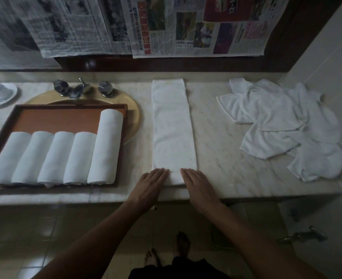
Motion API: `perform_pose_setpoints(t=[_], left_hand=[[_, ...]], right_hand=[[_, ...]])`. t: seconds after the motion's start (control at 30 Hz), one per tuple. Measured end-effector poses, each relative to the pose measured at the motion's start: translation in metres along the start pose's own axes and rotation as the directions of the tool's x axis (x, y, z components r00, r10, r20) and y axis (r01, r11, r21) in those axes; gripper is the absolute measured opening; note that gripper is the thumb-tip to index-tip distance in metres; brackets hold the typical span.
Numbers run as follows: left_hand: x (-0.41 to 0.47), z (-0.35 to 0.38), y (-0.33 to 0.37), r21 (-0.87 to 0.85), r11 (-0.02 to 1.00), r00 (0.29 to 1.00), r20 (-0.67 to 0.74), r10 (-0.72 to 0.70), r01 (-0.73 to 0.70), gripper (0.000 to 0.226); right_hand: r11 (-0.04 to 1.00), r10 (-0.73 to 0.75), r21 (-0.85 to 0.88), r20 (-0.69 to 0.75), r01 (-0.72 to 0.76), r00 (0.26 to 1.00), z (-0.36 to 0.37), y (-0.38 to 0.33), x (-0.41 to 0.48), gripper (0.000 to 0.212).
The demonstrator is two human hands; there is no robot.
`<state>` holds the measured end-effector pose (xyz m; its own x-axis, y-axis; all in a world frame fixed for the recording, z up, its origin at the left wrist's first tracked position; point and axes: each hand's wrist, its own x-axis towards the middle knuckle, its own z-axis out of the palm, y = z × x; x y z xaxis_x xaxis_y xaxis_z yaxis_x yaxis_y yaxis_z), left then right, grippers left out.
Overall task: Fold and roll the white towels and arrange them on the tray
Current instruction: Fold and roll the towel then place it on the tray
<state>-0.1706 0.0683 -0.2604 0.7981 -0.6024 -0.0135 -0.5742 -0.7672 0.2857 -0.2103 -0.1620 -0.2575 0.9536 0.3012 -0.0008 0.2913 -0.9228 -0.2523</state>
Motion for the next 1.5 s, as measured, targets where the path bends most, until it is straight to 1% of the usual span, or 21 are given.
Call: perform_pose_setpoints(t=[0.07, 0.17, 0.23, 0.33, 0.43, 0.53, 0.63, 0.67, 0.73, 0.8, 0.9, 0.97, 1.1, 1.17, 1.2, 1.23, 1.27, 1.3, 1.37, 1.4, 1.5], left_hand=[[-0.003, -0.011, 0.002, -0.052, 0.999, 1.000, -0.003, -0.007, 0.007, 0.061], [-0.012, -0.017, 0.000, -0.157, 0.987, 0.999, 0.010, -0.041, 0.042, 0.047], [-0.016, -0.019, -0.003, -0.224, 0.972, 0.997, 0.009, -0.071, 0.071, 0.039], [-0.019, -0.021, -0.008, -0.289, 0.952, 0.995, 0.015, -0.102, 0.102, 0.036], [-0.017, -0.025, -0.011, -0.340, 0.925, 0.986, 0.047, -0.161, 0.167, 0.034], [-0.012, -0.029, -0.011, -0.433, 0.856, 0.959, 0.111, -0.261, 0.283, 0.030], [-0.006, -0.034, -0.004, -0.585, 0.689, 0.896, 0.170, -0.411, 0.427, 0.024], [-0.004, -0.035, -0.001, -0.612, 0.647, 0.877, 0.184, -0.443, 0.455, 0.020], [-0.002, -0.033, 0.004, -0.623, 0.613, 0.852, 0.182, -0.491, 0.486, 0.015], [0.001, -0.033, 0.008, -0.622, 0.595, 0.825, 0.154, -0.544, 0.509, 0.012], [0.005, -0.033, 0.013, -0.619, 0.565, 0.780, 0.129, -0.612, 0.546, 0.009], [0.004, -0.033, 0.015, -0.609, 0.573, 0.776, 0.115, -0.621, 0.549, 0.009], [0.003, -0.033, 0.010, -0.625, 0.561, 0.778, 0.124, -0.616, 0.544, 0.013], [0.003, -0.033, 0.010, -0.570, 0.604, 0.775, 0.097, -0.624, 0.557, 0.021], [0.002, -0.031, 0.013, -0.470, 0.688, 0.782, 0.008, -0.623, 0.553, 0.028], [0.000, -0.027, 0.019, -0.339, 0.782, 0.807, -0.097, -0.583, 0.524, 0.037], [-0.003, -0.022, 0.027, -0.211, 0.865, 0.853, -0.173, -0.492, 0.456, 0.045], [-0.005, -0.015, 0.035, -0.109, 0.927, 0.906, -0.197, -0.375, 0.360, 0.053], [-0.008, 0.001, 0.047, 0.036, 0.982, 0.976, -0.127, -0.180, 0.186, 0.073], [-0.007, 0.008, 0.046, 0.091, 0.985, 0.987, -0.083, -0.141, 0.148, 0.080], [0.006, 0.012, 0.032, 0.144, 0.978, 0.989, -0.018, -0.150, 0.151, 0.085]], right_hand=[[0.998, 0.008, 0.059, -0.004, -0.008, 1.000, -0.001, 0.006, -0.006, 0.079], [0.987, 0.021, 0.158, -0.012, -0.019, 1.000, -0.001, 0.014, -0.018, 0.052], [0.972, 0.045, 0.231, -0.013, -0.040, 0.999, -0.002, 0.018, -0.025, 0.041], [0.970, 0.093, 0.224, -0.002, -0.091, 0.996, -0.006, 0.021, -0.026, 0.043], [0.970, 0.135, 0.200, 0.018, -0.136, 0.991, -0.014, 0.019, -0.020, 0.032], [0.949, 0.201, 0.240, 0.041, -0.205, 0.979, -0.023, 0.015, -0.013, 0.024], [0.930, 0.265, 0.269, -0.013, -0.252, 0.964, -0.026, 0.007, -0.006, 0.019], [0.924, 0.284, 0.280, -0.052, -0.259, 0.958, -0.026, 0.003, -0.005, 0.019], [0.934, 0.284, 0.264, -0.143, -0.240, 0.948, -0.021, -0.006, -0.004, 0.029], [0.959, 0.223, 0.226, -0.228, -0.171, 0.948, -0.014, -0.015, -0.007, 0.041], [0.987, 0.113, 0.139, -0.296, -0.074, 0.949, -0.001, -0.026, -0.020, 0.040], [0.996, 0.062, 0.073, -0.274, -0.044, 0.960, 0.009, -0.026, -0.029, 0.046], [0.999, 0.047, -0.008, -0.126, -0.048, 0.991, 0.017, -0.022, -0.032, 0.075], [0.998, 0.051, -0.017, -0.087, -0.053, 0.995, 0.017, -0.020, -0.025, 0.084], [0.998, 0.050, -0.022, -0.078, -0.052, 0.996, 0.016, -0.019, -0.021, 0.085], [0.998, 0.047, -0.032, -0.066, -0.049, 0.997, 0.015, -0.017, -0.017, 0.084], [0.998, 0.039, -0.044, -0.053, -0.041, 0.998, 0.014, -0.015, -0.013, 0.082], [0.998, 0.027, -0.054, -0.039, -0.029, 0.999, 0.014, -0.012, -0.009, 0.079], [0.997, 0.010, -0.070, 0.005, -0.010, 1.000, 0.010, -0.006, -0.001, 0.077], [0.997, 0.010, -0.078, 0.034, -0.007, 0.999, 0.007, -0.004, 0.004, 0.078], [0.995, 0.036, -0.096, 0.123, -0.025, 0.992, -0.002, 0.001, 0.020, 0.086]])
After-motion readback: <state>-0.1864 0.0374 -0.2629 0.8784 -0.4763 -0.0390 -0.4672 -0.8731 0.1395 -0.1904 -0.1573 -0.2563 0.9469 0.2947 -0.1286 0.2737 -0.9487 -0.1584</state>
